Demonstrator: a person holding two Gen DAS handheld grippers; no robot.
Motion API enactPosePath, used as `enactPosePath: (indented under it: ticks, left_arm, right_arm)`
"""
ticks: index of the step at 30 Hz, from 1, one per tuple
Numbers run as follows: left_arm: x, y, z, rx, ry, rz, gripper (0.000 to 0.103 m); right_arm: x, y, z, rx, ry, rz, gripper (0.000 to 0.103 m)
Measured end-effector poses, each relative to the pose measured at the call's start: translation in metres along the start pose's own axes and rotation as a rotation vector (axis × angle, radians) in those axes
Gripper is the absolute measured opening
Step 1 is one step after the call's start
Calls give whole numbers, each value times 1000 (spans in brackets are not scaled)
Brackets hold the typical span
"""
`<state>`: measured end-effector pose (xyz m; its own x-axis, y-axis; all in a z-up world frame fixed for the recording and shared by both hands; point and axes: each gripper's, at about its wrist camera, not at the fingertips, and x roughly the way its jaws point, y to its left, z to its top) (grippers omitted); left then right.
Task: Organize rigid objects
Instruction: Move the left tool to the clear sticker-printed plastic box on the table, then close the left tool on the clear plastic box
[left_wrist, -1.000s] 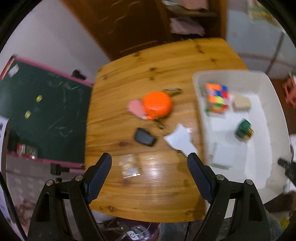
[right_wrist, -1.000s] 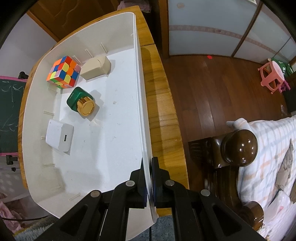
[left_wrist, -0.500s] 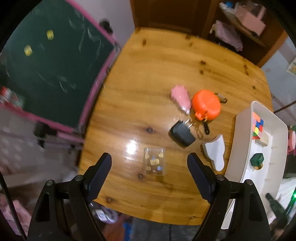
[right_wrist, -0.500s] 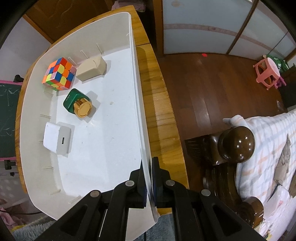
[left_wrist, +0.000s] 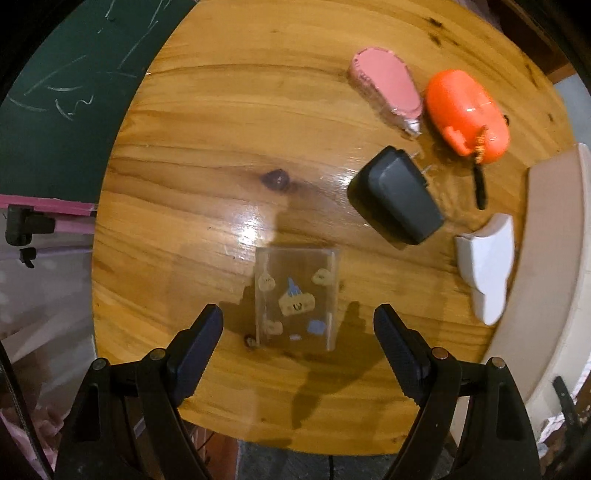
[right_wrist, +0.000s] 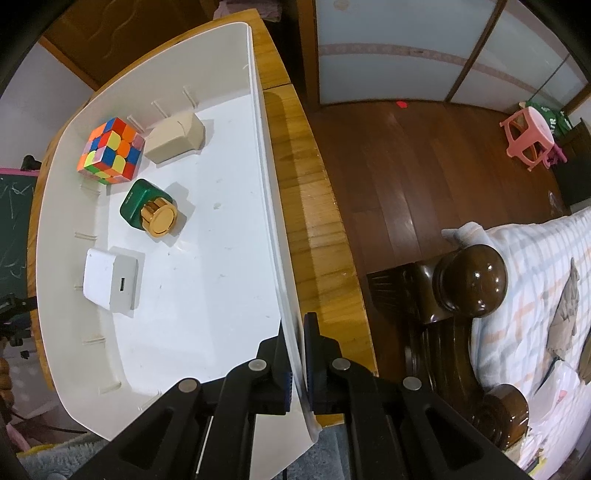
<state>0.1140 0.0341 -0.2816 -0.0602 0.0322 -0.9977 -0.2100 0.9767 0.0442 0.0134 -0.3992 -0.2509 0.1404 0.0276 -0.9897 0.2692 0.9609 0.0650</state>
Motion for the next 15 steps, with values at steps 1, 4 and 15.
enactPosePath:
  ticks: [1,4,15]
  left_arm:
    - [1,-1,0,2,-3,5,86]
    - [6,0,1,-7,-11,31,85]
    - [25,2,-3,-16,38,-39,58]
  right_arm:
    - [0,0,0,1,1,-1,5]
    - [0,0,0,0,3,-4,6]
    - [1,0,0,6,4,-3,6]
